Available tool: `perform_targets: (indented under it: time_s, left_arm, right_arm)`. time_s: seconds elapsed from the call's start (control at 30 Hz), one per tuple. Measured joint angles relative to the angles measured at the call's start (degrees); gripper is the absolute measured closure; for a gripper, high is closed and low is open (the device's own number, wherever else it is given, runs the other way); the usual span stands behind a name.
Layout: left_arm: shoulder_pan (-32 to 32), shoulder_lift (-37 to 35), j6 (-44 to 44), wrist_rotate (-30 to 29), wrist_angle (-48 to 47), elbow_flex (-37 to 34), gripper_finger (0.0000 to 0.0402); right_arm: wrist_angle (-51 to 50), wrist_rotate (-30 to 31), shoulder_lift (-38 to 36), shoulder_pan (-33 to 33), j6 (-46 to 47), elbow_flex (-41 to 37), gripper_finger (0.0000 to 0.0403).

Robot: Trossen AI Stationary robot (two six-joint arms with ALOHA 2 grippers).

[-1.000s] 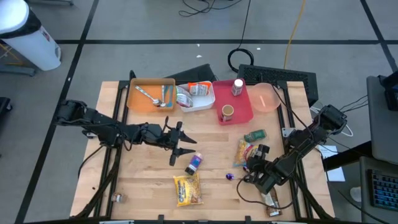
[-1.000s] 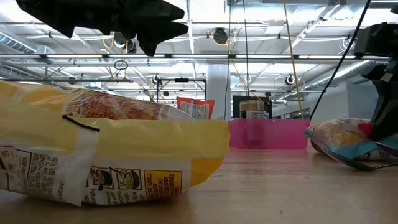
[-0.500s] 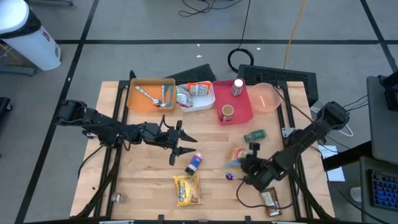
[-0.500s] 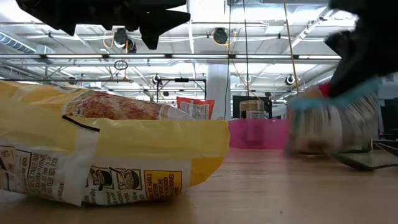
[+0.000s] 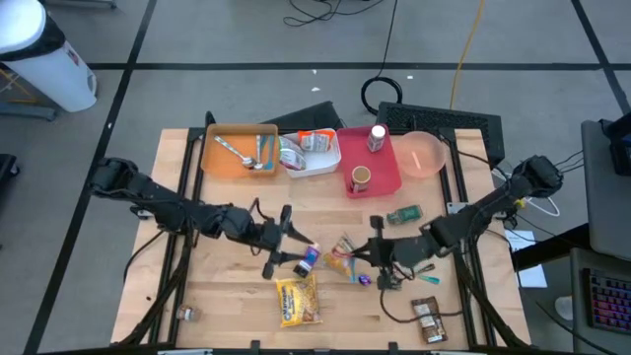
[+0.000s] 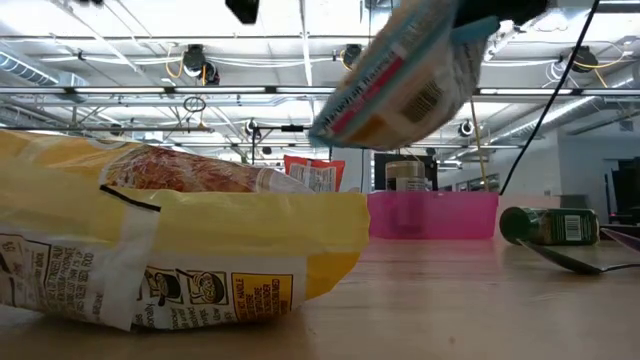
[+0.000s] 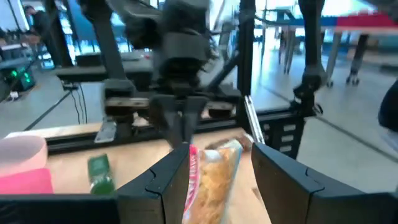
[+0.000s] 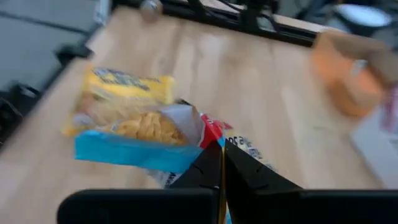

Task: Pick & Place Food Item
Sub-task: Put the blue noodle pack into the white bin

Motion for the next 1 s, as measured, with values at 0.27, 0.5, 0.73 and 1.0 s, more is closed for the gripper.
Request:
perform_targets:
  time_s: [0.27,0.5,0.73,1.0]
  left_arm:
    - [-8.5,4.6,1.1,-18.1,-27.8,16.5,0.022]
    - [-10.2,15.6,4.1,-31.8,-38.7,30.5,0.022]
    - [-9.0,22.4,5.7,-34.9,-45.2,38.3,0.022]
    - [-9.0,23.5,7.8,-42.7,-46.2,38.4,0.022]
  right_arm:
    - [8.2,-8.3,0.0,-9.6,0.7,-1.5,0.0403]
    - [18.7,-19.1,0.0,-17.1,3.8,-5.7,0.0403]
    - [24.0,-19.3,0.0,-19.4,5.9,-9.2,0.0403]
    - [25.1,-19.3,0.0,-19.8,6.5,-9.2,0.0403]
